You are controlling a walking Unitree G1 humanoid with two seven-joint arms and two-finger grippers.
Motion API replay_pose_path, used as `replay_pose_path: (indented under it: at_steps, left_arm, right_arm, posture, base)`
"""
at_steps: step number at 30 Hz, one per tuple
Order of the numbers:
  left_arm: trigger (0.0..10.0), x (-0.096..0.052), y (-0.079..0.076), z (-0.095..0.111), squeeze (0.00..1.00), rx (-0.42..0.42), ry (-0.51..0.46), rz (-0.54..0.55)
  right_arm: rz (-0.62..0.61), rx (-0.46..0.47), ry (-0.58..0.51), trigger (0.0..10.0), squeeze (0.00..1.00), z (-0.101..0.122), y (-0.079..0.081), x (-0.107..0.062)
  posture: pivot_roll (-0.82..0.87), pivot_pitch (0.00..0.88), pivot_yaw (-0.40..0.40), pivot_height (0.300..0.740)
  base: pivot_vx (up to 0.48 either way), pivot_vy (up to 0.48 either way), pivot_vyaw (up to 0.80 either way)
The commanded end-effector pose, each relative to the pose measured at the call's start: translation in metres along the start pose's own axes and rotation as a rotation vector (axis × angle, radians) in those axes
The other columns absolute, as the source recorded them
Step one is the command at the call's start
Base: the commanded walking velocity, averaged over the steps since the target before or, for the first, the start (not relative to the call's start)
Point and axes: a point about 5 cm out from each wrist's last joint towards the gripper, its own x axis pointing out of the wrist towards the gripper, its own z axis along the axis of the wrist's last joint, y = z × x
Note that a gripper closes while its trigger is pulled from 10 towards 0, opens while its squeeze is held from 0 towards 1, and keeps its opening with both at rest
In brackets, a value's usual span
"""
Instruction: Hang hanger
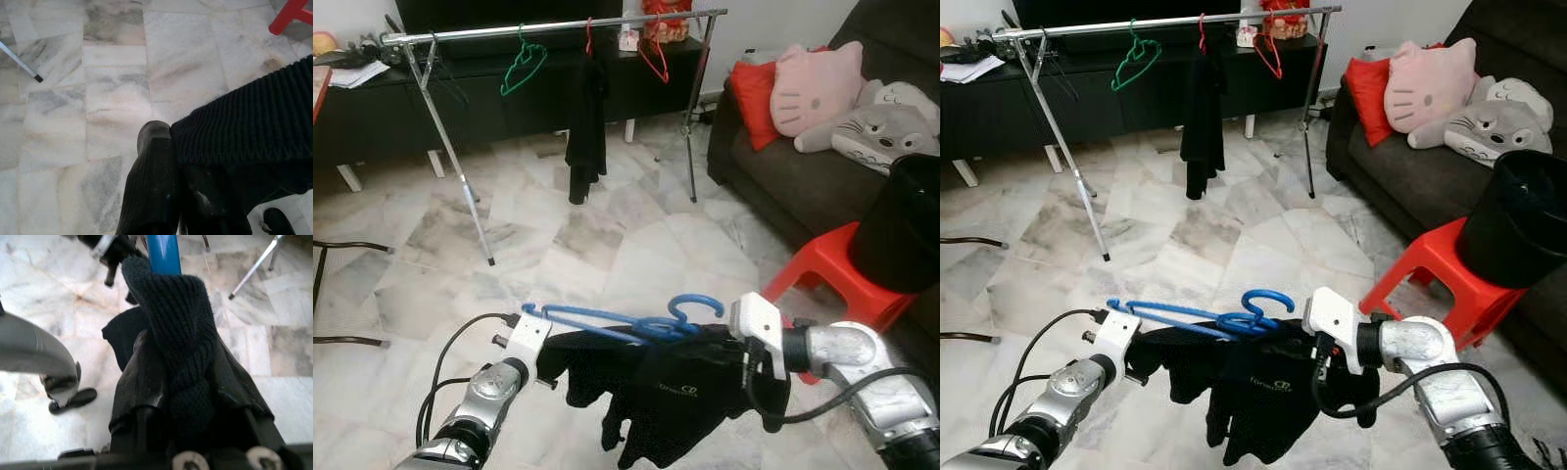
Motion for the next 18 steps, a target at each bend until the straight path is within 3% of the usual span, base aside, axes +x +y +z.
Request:
replay_pose_path:
  at_steps: [1,9,12,15,18]
  left_arm:
    - [10.0,-0.006,0.013,-0.013,0.0,-0.019,0.06,0.067]
    - [10.0,-0.007,0.021,-0.012,0.0,-0.014,0.059,0.084]
    - [10.0,-0.008,0.022,-0.012,0.0,-0.013,0.061,0.087]
    - [10.0,-0.008,0.02,-0.013,0.0,-0.014,0.062,0.086]
    - [10.0,-0.008,0.02,-0.013,0.0,-0.015,0.062,0.086]
  right_arm:
    - [-0.096,-0.058,0.047,0.0,0.0,0.001,-0.014,-0.02]
    - [-0.093,-0.09,0.149,0.0,0.0,-0.01,-0.012,-0.037]
    - [-0.099,-0.074,0.133,0.0,0.0,-0.009,-0.013,-0.042]
    - [-0.182,-0.048,0.079,0.0,0.0,-0.006,-0.02,-0.053]
    - [-0.171,-0.049,0.1,0.0,0.0,-0.008,-0.019,-0.057]
  posture:
    - [-0.09,0.0,-0.047,0.74]
    - [-0.08,0.0,-0.041,0.74]
    - [-0.08,0.0,-0.04,0.74]
    - [-0.08,0.0,-0.037,0.74]
    - [-0.09,0.0,-0.035,0.74]
  base:
    - [0.0,0.0,0.0]
    - [0.0,0.0,0.0]
    - [0.0,0.0,0.0]
    - [0.0,0.0,0.0]
    - [0.0,0.0,0.0]
